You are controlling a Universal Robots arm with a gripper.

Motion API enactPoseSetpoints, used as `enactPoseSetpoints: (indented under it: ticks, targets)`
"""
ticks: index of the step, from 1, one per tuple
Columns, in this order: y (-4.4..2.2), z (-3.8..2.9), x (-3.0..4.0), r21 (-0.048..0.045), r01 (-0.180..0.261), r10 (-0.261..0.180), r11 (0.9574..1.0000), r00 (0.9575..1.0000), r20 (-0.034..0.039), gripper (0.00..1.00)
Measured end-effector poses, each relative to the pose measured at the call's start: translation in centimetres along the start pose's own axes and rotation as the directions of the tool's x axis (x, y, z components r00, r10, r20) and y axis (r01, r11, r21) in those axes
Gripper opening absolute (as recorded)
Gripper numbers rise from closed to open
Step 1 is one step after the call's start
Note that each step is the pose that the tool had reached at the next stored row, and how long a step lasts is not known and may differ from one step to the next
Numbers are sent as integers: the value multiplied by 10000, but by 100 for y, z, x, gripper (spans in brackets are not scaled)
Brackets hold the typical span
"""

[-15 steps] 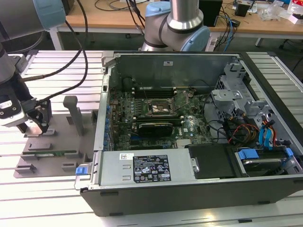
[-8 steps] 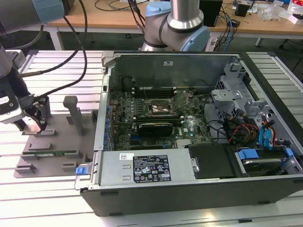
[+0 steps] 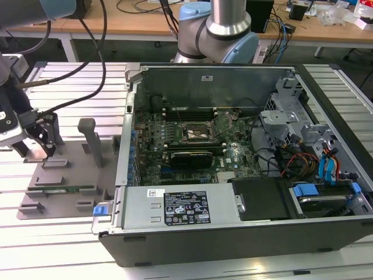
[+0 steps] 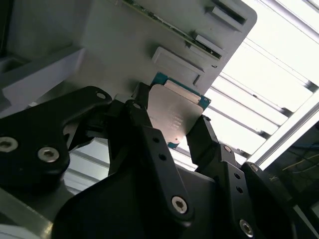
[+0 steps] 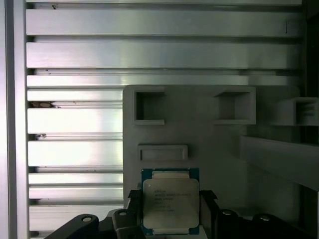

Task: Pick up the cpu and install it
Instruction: 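Pick up the cpu and move it towards the insertion slot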

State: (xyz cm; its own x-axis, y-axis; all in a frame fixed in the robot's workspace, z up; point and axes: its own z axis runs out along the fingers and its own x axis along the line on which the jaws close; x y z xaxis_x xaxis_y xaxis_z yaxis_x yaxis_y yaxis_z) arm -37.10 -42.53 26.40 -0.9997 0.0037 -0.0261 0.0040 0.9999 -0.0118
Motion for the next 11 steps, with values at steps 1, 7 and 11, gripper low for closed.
enactPoseSetpoints:
  ticks: [1,7,11]
  targets:
    - [0,-29,-1,0,0,0,10000,10000,0,55]
    - [-2,-166,-4,0,0,0,10000,10000,0,55]
    - [-3,-249,-7,0,0,0,10000,10000,0,55]
